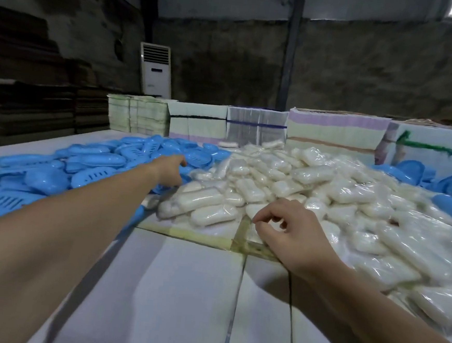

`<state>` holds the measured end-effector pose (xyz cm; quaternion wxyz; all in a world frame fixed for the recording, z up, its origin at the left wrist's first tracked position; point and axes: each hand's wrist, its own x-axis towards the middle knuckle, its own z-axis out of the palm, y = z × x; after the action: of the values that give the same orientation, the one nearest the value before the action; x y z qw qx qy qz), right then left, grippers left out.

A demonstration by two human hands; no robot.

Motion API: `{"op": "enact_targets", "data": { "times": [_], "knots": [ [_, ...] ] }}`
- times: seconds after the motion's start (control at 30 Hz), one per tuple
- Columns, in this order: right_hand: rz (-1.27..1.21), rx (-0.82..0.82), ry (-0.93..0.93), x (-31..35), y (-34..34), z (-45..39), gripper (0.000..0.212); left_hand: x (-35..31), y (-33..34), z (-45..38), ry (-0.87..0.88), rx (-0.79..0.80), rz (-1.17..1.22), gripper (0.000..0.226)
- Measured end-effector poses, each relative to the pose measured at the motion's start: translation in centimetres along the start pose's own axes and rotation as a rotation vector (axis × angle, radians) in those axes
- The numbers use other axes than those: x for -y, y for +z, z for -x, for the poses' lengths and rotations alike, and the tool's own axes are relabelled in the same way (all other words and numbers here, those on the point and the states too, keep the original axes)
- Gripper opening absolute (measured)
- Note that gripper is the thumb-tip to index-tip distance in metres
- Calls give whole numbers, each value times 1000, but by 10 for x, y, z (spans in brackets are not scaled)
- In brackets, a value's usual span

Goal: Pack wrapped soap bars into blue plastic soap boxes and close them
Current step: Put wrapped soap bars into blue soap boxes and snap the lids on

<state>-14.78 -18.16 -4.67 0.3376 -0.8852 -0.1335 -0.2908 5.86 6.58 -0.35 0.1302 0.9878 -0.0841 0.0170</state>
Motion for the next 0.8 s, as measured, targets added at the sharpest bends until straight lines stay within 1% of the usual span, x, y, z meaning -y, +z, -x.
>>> {"op": "enact_targets", "data": {
  "times": [0.1, 0.17, 0.23, 0.3, 0.37, 0.43, 0.5, 0.57, 0.6, 0.67, 0.73, 0.77, 0.8],
  "knots": [
    [0, -1, -16, -1, 1, -1, 21, 8, -4, -12, -19, 87, -195, 69],
    [1, 1, -8, -1, 1, -2, 19, 15, -5, -20, -30, 155, -246, 75],
    [0, 6, -2, -1, 0, -2, 18, 19, -1, -26, -33, 169, -221, 74],
    [-8, 14, -1, 0, 0, -2, 20, 18, 3, -28, -22, 136, -123, 73],
    [-18, 14, 5, 1, -1, -2, 21, 10, 3, -23, 22, 30, -70, 76],
    [-34, -3, 17, 1, -2, -3, 21, -4, -1, -13, 113, -161, -75, 82],
    [-57, -33, 31, 1, -6, -4, 24, -22, -4, 3, 217, -320, -14, 84],
    [-101, -81, 69, 1, -11, -6, 24, -43, -7, 24, 332, -389, 88, 82],
    [-105, -124, 88, 1, -15, -7, 23, -54, -8, 37, 387, -389, 174, 81],
    [-94, -249, 128, -1, -27, -11, 21, -74, -6, 66, 471, -329, 382, 80],
    [-84, -375, 185, -6, -43, -14, 19, -89, 1, 97, 536, -230, 518, 78],
    [-58, -411, 220, -10, -52, -15, 18, -95, 8, 112, 574, -163, 558, 77],
    [-4, -410, 253, -14, -59, -15, 17, -98, 16, 125, 614, -85, 591, 77]
  ]
}}
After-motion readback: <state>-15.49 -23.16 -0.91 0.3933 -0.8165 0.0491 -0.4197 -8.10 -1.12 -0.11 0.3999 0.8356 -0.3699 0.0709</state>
